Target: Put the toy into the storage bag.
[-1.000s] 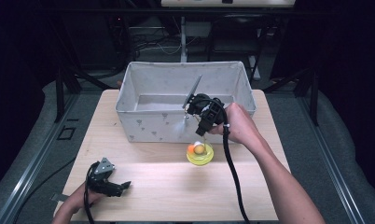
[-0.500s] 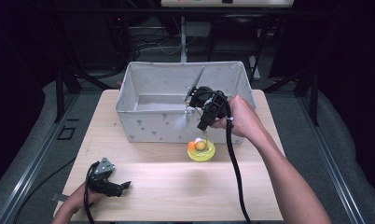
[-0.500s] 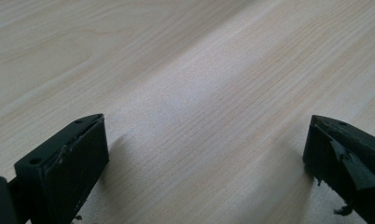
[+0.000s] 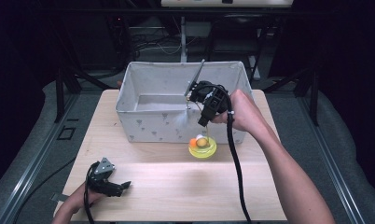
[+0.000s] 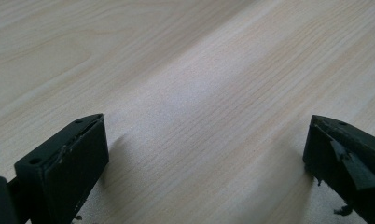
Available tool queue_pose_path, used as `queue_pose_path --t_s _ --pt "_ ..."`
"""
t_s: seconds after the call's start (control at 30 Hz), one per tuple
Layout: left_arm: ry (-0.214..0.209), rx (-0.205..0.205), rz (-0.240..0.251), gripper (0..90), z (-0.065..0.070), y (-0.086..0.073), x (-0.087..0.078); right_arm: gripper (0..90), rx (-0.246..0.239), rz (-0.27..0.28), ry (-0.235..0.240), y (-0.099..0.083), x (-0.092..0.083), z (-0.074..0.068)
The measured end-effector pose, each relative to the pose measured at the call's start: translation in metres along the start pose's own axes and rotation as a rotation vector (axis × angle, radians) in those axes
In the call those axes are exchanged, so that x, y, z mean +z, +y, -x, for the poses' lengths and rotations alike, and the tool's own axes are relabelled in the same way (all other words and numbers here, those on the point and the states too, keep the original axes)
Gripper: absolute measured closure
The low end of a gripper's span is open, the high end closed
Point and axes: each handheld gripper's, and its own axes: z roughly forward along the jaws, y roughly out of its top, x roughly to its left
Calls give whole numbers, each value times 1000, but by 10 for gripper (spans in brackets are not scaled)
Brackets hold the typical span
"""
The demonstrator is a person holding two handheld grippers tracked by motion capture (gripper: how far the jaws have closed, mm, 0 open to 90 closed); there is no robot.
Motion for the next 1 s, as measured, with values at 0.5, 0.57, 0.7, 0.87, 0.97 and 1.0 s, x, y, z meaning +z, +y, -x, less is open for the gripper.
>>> queue_pose_path --t_s 0.5,0.57,0.7,0.87,0.97,1.0 --pt "0 -1 1 0 0 0 0 879 6 14 -19 6 -13 2" --pt "0 -2 1 0 0 0 0 879 -2 0 -19 7 -15 3" --pt "0 -2 1 0 0 0 0 879 -3 -6 -17 10 -18 5" --pt "0 0 1 0 0 0 0 879 7 -10 -11 13 -20 9" --pt "-1 -1 2 0 0 0 0 879 9 -5 -10 15 -23 10" --pt "-1 -1 2 0 0 0 0 879 10 -4 -9 16 -25 11"
